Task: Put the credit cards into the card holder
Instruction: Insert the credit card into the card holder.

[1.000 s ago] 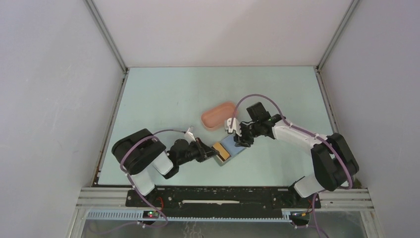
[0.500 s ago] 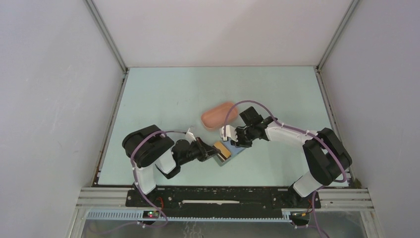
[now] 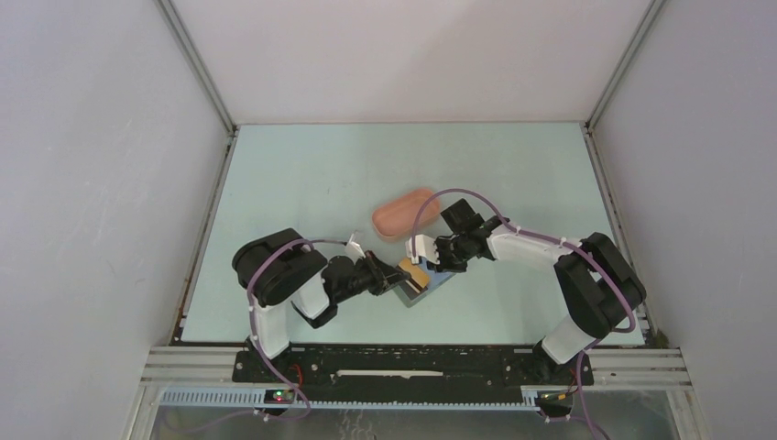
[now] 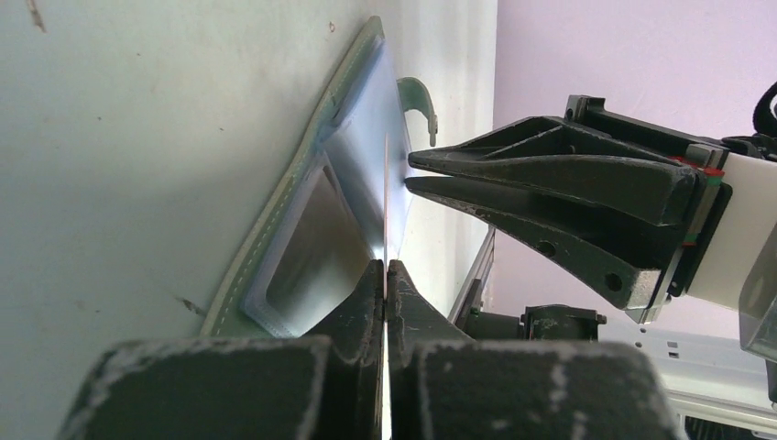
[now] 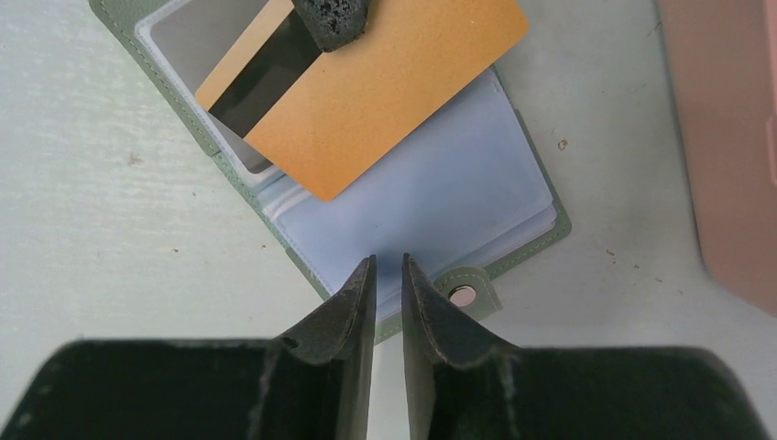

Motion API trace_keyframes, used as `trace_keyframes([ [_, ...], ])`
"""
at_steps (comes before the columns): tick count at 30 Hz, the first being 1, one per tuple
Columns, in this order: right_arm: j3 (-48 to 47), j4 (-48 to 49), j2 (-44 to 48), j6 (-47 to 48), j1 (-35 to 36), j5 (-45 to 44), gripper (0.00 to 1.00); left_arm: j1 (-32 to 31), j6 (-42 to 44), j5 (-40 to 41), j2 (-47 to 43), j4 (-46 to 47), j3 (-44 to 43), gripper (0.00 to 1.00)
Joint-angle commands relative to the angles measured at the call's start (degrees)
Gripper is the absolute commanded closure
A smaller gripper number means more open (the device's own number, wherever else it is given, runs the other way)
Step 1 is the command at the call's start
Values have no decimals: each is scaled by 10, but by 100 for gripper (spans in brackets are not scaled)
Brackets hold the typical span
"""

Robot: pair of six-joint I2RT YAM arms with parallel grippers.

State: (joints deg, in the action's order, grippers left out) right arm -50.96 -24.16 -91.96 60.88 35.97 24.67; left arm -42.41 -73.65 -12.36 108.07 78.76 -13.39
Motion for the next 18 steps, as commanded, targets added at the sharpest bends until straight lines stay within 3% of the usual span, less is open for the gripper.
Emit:
trace_keyframes([
  [1, -8, -12, -8, 12, 4, -9, 76, -2, -5, 9, 7, 20, -14, 100],
  [18, -14, -18, -15, 7, 8, -14, 78, -4, -2, 3, -38, 25, 35, 100],
])
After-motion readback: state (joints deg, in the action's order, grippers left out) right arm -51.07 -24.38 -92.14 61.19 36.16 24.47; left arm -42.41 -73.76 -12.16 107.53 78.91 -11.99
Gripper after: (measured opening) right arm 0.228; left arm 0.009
